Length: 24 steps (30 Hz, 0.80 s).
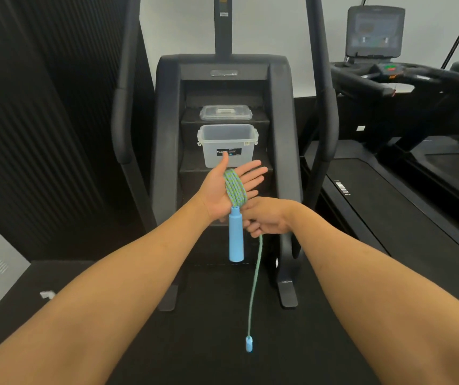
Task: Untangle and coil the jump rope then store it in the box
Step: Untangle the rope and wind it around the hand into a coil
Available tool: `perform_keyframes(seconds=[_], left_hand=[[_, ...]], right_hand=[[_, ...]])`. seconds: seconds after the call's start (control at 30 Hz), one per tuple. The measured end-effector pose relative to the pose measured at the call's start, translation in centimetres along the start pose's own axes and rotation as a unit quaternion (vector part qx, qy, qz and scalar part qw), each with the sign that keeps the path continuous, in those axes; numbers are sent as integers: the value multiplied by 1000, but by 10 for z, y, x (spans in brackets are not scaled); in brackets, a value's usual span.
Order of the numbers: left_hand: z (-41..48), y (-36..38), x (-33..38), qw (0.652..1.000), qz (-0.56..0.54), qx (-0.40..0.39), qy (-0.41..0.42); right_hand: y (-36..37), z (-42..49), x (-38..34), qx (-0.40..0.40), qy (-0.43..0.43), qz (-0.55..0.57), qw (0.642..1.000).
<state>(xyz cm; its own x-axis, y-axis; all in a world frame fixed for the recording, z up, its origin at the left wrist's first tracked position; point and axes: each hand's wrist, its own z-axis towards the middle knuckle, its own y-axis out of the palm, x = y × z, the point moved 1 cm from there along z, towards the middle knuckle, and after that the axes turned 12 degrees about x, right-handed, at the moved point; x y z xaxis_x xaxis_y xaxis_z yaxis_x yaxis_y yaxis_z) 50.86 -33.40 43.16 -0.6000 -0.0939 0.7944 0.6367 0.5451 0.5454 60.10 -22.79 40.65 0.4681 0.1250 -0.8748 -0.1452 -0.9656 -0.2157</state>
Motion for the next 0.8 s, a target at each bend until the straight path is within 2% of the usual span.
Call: perform_keyframes(seconds=[0.13,0.33,0.47,0.7,0.8], left_hand=[[9,-10,-6,994,100,45,3],[7,-11,-16,979,169,109,22],[-4,-15,-21,946,313,82,7],[-9,-19,-21,952,302,28,-47],[-10,-20,-22,948,307,-5,-81]], right_hand=[[7,-12,-6,-29,17,-85,996],[6,-17,-18,-40,29,-119,992],[-2,-24,-31,-33,-12,-103,994],[-3,-29,-36,-21,-13,-86,996],[-4,-31,-37,-8,-44,-108,993]])
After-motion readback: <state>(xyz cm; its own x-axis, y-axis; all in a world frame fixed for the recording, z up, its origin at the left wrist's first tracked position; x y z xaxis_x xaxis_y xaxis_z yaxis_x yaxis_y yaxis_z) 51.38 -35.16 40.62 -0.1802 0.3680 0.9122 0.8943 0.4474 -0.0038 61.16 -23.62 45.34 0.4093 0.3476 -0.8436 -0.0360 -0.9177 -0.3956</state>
